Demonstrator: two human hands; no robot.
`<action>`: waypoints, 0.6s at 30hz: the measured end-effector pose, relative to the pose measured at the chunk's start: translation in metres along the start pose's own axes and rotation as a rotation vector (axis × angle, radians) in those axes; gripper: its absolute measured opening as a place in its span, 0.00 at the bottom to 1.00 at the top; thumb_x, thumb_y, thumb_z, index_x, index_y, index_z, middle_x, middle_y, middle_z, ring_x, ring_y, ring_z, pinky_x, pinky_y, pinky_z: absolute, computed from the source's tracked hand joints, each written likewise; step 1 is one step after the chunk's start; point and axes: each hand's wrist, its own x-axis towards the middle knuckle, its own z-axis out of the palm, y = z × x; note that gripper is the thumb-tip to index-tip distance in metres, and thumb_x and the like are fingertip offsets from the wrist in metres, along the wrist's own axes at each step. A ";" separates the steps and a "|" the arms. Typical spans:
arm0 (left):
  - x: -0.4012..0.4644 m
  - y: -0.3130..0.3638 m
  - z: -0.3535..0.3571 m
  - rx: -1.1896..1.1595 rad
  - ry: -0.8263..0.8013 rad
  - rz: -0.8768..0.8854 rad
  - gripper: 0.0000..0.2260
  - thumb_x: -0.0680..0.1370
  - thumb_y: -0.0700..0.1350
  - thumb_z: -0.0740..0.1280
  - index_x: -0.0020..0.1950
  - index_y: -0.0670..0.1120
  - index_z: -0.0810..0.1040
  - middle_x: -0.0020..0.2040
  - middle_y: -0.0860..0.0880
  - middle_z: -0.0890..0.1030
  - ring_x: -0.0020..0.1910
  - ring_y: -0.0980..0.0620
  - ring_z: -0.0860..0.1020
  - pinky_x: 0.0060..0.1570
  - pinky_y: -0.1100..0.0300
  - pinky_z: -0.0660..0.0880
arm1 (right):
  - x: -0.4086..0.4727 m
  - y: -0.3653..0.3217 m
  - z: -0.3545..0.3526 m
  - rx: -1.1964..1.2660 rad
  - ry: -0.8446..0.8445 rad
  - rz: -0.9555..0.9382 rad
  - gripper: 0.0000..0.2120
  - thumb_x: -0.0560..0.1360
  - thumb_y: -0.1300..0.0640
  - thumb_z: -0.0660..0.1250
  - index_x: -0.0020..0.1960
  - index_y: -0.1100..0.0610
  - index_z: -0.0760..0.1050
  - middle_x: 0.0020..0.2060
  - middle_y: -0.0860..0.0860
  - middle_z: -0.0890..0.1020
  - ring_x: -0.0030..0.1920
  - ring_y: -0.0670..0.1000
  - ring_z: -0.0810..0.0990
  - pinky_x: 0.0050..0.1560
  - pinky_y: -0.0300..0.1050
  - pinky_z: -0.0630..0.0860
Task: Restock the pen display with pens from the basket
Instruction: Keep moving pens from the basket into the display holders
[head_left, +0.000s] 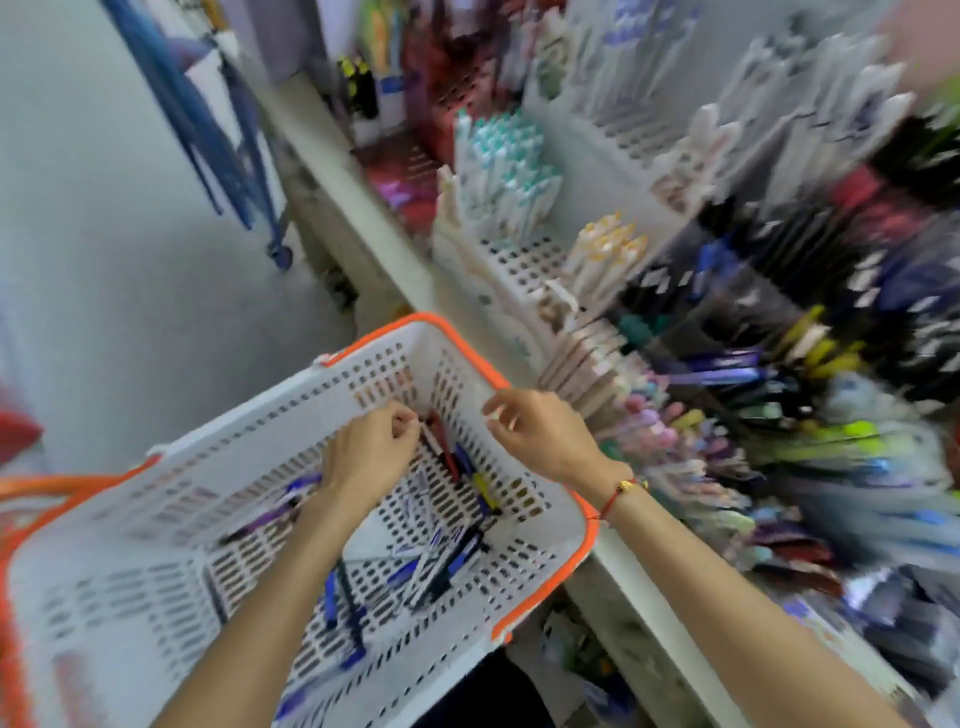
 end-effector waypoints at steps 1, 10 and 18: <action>-0.004 -0.020 0.006 -0.007 -0.017 -0.055 0.12 0.82 0.52 0.60 0.61 0.51 0.77 0.58 0.51 0.81 0.56 0.45 0.79 0.48 0.54 0.76 | 0.003 -0.002 0.017 -0.017 -0.073 -0.005 0.10 0.79 0.56 0.62 0.58 0.53 0.78 0.48 0.49 0.83 0.49 0.51 0.81 0.46 0.48 0.78; -0.060 -0.180 0.086 0.004 -0.213 -0.444 0.10 0.83 0.46 0.60 0.61 0.44 0.74 0.54 0.44 0.80 0.53 0.43 0.78 0.53 0.52 0.76 | 0.024 0.014 0.166 -0.372 -0.582 -0.159 0.19 0.77 0.65 0.60 0.67 0.57 0.70 0.61 0.58 0.77 0.56 0.60 0.78 0.53 0.55 0.78; -0.090 -0.200 0.161 -0.011 -0.181 -0.612 0.45 0.71 0.70 0.65 0.74 0.38 0.59 0.69 0.42 0.65 0.69 0.42 0.65 0.66 0.52 0.67 | 0.018 0.017 0.226 -0.986 -0.640 -0.654 0.30 0.76 0.59 0.66 0.74 0.62 0.57 0.69 0.57 0.62 0.69 0.57 0.63 0.69 0.57 0.64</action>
